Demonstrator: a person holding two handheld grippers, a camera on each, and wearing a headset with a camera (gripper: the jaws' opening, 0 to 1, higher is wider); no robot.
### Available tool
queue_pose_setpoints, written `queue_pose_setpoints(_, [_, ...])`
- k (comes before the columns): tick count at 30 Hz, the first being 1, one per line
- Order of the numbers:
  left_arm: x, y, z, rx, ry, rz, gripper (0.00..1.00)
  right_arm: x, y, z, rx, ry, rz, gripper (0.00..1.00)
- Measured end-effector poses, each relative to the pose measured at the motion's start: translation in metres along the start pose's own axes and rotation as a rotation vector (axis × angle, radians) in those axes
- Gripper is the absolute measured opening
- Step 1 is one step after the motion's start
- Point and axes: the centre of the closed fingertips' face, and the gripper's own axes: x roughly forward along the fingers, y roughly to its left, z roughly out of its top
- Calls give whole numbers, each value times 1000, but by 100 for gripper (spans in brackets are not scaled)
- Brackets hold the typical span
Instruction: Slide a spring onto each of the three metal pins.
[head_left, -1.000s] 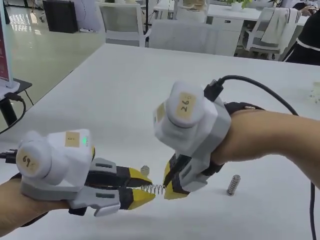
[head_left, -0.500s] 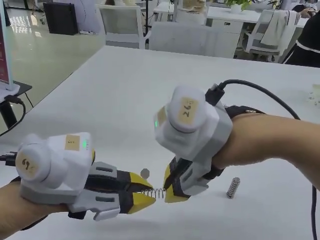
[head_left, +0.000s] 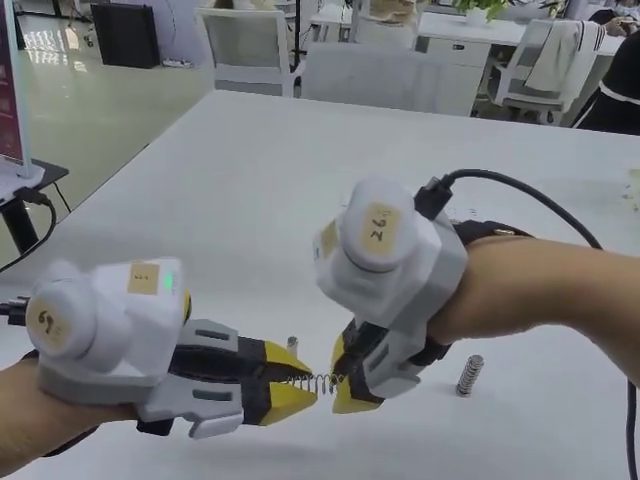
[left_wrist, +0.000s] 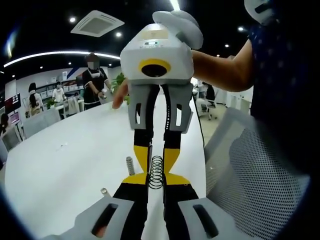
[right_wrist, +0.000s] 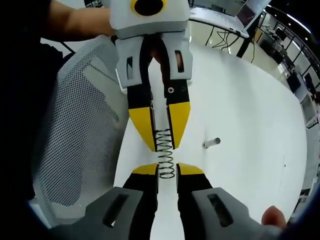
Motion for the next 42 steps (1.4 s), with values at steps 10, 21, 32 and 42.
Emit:
queue_pose_setpoints(10, [-1,-1,7,-1,-21,5,3,1,0,-3,5,-9,3,9])
queue_pose_setpoints(21, [2,0,1,3,7,9,3,-5,-1,1,-1,-27,-8,9])
queue_pose_setpoints(32, [4,-2,-5,9,33,2,3,-16,3,17,-10,-70,-11,9])
queue_pose_setpoints(42, [6,-2,-5,5,31,-8,3,-24,6,32,-17,-118,-14,9])
